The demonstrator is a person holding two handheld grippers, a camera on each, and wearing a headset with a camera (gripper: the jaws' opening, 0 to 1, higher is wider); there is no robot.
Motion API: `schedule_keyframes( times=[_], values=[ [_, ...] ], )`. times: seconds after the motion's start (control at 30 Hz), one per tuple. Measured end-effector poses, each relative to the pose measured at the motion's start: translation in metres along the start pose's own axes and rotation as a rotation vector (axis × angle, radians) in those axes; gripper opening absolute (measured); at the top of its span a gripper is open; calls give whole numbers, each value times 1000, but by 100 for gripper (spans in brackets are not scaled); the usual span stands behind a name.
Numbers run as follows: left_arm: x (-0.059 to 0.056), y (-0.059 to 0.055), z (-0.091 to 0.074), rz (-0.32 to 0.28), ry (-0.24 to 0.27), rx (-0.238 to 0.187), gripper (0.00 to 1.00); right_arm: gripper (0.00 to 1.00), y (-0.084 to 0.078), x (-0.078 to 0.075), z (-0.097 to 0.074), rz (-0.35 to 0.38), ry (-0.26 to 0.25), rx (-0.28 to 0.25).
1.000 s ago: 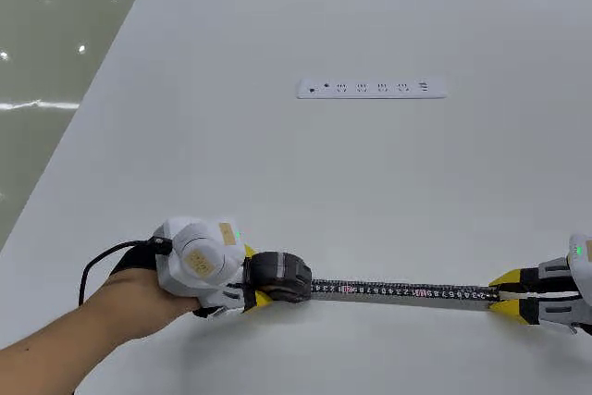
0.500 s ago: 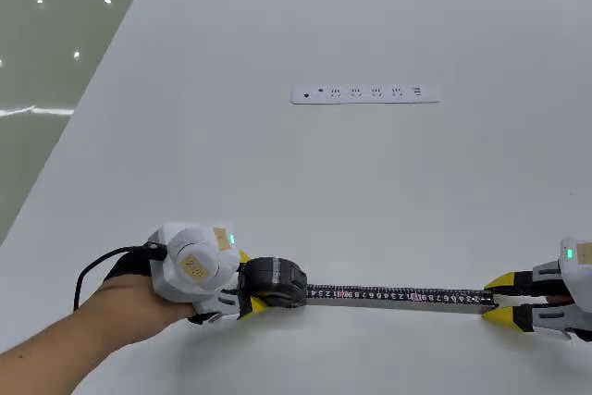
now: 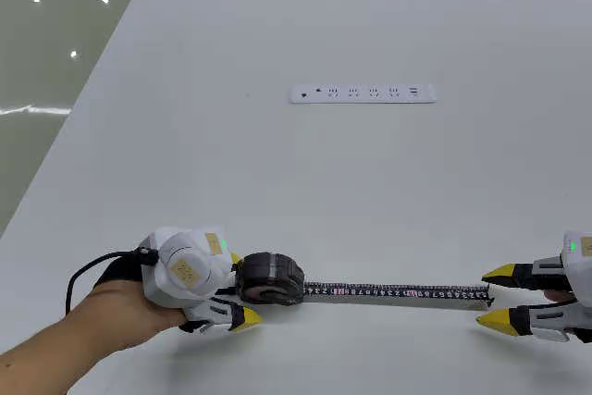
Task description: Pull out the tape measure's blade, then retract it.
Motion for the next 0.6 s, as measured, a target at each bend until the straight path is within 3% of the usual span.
schedule_keyframes(
  times=[0.13, 0.33, 0.6],
  values=[
    [0, 0, -1, -8, 1, -3, 49, 42, 1, 1, 0, 1, -2, -3],
    [4, 3, -11, -63, 32, -33, 54, 50, 15, 4, -9, 9, -78, -50],
    [6, 5, -24, -127, 54, -69, 59, 55, 27, 11, -15, 7, -129, -88]
  ],
)
Point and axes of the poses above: the centre of the closed fingertips' face, and the gripper's own axes: z roughly forward along the fingers, x roughly to its left, y roughly out of its top, the point moved 2 cm from there along -z, roughly backward along the fingers, and after that the axes turned 9 degrees about y, right-handed, at the moved point
